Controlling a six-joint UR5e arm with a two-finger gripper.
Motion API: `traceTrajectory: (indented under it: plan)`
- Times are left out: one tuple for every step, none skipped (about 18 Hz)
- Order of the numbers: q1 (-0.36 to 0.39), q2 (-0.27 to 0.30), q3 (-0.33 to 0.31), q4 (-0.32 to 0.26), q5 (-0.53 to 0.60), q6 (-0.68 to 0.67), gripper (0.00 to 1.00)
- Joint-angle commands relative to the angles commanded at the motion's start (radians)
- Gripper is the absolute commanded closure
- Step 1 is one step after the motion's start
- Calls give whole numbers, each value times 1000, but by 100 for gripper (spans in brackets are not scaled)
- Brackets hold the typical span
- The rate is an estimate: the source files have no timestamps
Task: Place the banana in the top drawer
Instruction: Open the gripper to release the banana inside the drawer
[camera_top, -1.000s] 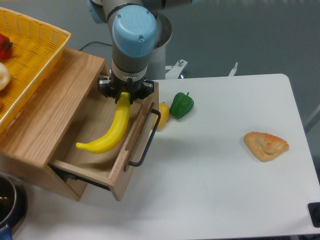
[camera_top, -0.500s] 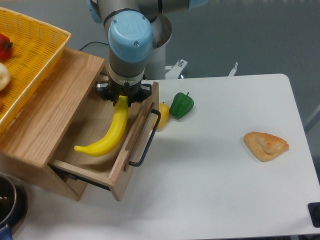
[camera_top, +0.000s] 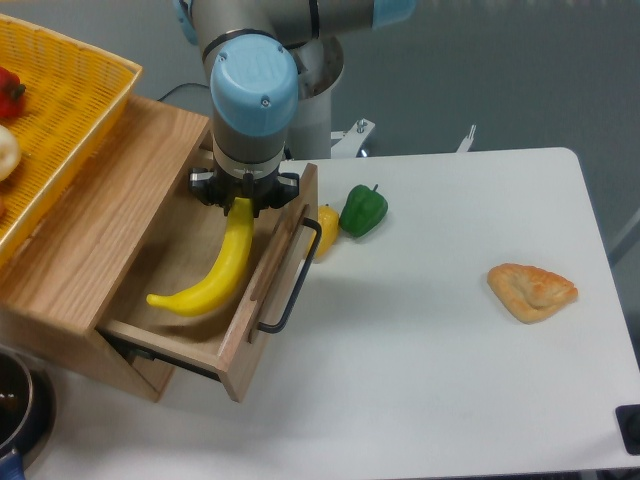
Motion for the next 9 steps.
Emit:
traceTrajectory:
  plan:
    - [0, -2, -2, 0, 0, -2, 52]
    - [0, -2, -3, 0, 5, -2, 50]
    - [-3, -2, -3, 0, 6, 0, 47]
    - [-9, -2, -3, 2, 8, 0, 45]
    - [-9, -3, -3, 2, 14, 0, 43]
    - [-11, -5, -3, 2, 20, 0, 42]
    - [-12, -6, -3, 2, 20, -2, 42]
    - [-12, -6, -3, 0, 21, -2, 42]
    - [-12, -5, -2, 0, 20, 0, 42]
